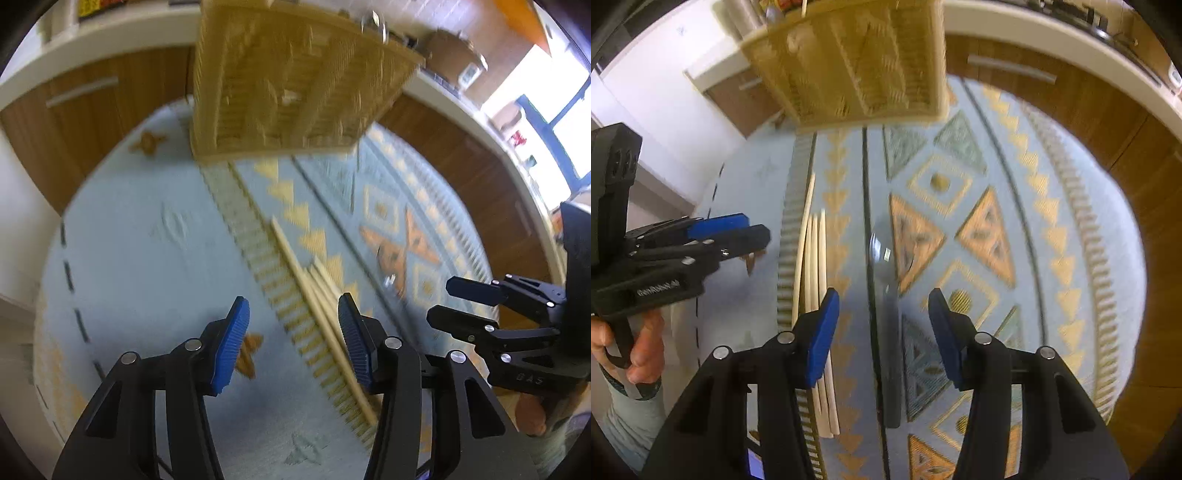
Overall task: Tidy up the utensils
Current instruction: 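Move both tools back down to the chopsticks and spoon on the cloth, then grasp a wooden chopstick with the left tool while the right tool grasps a clear spoon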
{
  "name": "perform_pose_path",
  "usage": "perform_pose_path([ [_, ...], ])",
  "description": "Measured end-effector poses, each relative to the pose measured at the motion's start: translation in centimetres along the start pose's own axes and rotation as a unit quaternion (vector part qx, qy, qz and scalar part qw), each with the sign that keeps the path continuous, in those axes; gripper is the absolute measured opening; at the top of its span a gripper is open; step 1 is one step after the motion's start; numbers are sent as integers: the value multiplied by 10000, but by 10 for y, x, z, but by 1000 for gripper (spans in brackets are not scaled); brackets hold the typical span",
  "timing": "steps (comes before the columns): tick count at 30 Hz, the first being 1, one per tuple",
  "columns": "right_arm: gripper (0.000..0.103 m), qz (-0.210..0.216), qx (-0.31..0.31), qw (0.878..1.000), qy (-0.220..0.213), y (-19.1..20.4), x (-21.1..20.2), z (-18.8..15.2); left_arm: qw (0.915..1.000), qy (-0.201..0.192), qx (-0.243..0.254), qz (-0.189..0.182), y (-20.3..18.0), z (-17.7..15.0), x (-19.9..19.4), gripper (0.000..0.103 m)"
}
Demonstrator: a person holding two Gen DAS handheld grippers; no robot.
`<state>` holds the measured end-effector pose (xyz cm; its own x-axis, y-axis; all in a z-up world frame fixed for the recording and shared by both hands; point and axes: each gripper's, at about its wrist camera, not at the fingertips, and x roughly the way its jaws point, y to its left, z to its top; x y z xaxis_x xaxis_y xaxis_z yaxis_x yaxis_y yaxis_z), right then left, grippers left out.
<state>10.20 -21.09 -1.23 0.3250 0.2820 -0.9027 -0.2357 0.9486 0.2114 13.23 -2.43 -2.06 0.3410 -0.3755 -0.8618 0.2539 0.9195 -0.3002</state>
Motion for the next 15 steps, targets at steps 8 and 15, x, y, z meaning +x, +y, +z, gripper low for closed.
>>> perform_pose_path([
  [8, 38, -448, -363, 9983, -72, 15, 26, -24, 9983, -109, 353, 449, -14, -26, 14, 48],
  [15, 32, -717, -684, 9947, -264, 21, 33, -35, 9920, -282, 728, 993, -33, -34, 18, 48],
])
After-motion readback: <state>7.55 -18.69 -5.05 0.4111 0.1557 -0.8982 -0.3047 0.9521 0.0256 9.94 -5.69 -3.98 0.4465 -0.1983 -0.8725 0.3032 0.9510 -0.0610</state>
